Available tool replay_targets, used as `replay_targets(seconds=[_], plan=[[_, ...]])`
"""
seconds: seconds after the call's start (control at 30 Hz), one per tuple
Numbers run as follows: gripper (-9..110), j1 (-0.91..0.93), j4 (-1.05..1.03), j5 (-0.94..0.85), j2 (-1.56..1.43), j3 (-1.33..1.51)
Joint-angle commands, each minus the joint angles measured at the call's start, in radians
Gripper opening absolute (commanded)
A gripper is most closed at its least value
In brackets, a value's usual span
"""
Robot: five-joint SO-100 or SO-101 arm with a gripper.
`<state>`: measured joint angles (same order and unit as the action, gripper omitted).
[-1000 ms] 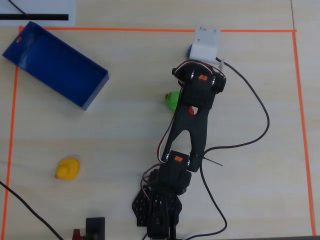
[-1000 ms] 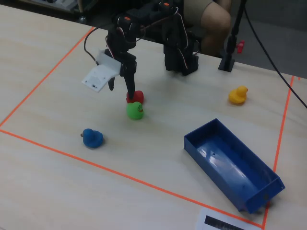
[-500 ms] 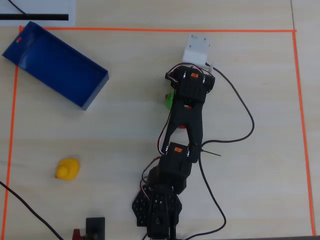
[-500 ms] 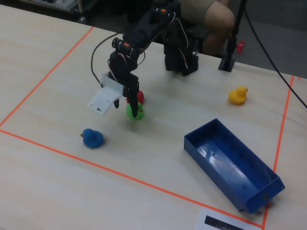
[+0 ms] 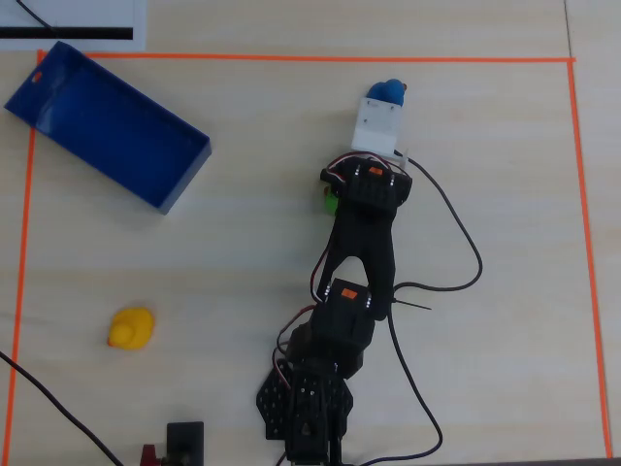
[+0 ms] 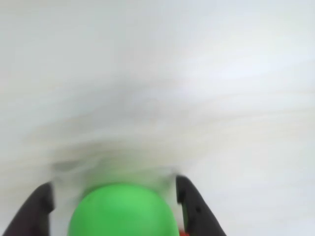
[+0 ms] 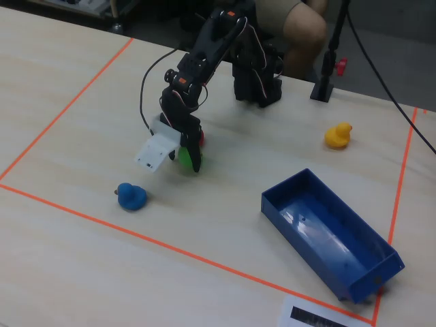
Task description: Grasp green duck and put it into box.
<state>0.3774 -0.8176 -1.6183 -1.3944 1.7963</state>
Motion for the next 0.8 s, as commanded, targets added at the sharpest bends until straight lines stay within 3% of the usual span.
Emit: replay_targets(seconds=[0.0,0.77], plan=[[33,0.031,0.032,-0.023,-0.084,0.021],[34,0.075,0.087,-0.061,-0.276,0.252]])
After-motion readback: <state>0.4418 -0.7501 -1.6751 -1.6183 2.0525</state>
